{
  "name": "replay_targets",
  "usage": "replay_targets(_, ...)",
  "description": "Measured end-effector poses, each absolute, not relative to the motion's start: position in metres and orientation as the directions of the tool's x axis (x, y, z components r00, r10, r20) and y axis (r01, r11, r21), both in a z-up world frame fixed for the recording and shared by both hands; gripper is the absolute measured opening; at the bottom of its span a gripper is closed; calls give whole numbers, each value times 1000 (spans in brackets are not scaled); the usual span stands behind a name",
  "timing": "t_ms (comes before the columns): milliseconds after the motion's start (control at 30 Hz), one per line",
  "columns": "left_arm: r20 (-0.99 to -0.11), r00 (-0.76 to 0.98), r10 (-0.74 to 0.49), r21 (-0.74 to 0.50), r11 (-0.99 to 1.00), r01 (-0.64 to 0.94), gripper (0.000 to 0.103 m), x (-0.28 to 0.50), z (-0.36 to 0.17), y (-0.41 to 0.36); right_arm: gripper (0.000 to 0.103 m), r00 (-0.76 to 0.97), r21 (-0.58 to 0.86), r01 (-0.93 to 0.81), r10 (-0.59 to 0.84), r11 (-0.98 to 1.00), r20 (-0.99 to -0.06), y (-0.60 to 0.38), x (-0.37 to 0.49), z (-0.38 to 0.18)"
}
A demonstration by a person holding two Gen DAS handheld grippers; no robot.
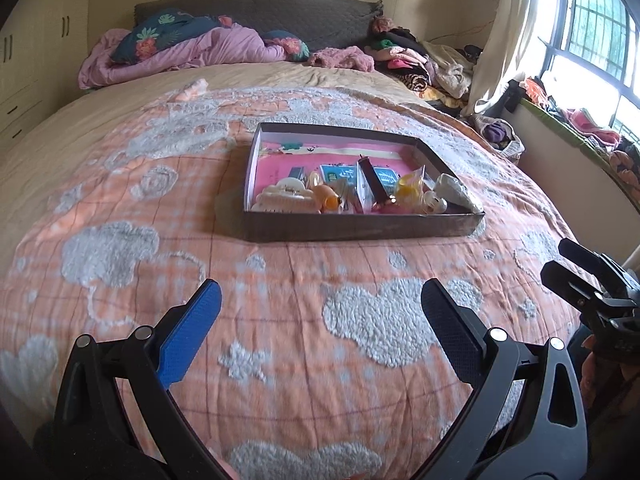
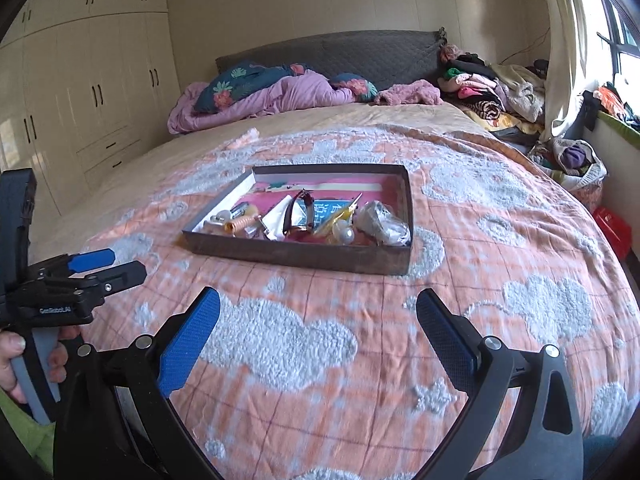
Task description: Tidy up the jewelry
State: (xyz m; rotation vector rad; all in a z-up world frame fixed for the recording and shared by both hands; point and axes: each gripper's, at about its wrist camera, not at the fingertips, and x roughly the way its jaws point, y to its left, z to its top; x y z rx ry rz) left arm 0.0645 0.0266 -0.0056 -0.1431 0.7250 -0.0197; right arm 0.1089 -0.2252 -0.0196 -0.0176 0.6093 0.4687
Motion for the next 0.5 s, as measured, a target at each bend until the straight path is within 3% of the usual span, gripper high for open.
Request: replay_targets(500,-663,744,-80,-137,991,-15,93,61,-12,20,98,689,145,-434,431,889,-582,-224,107,-27)
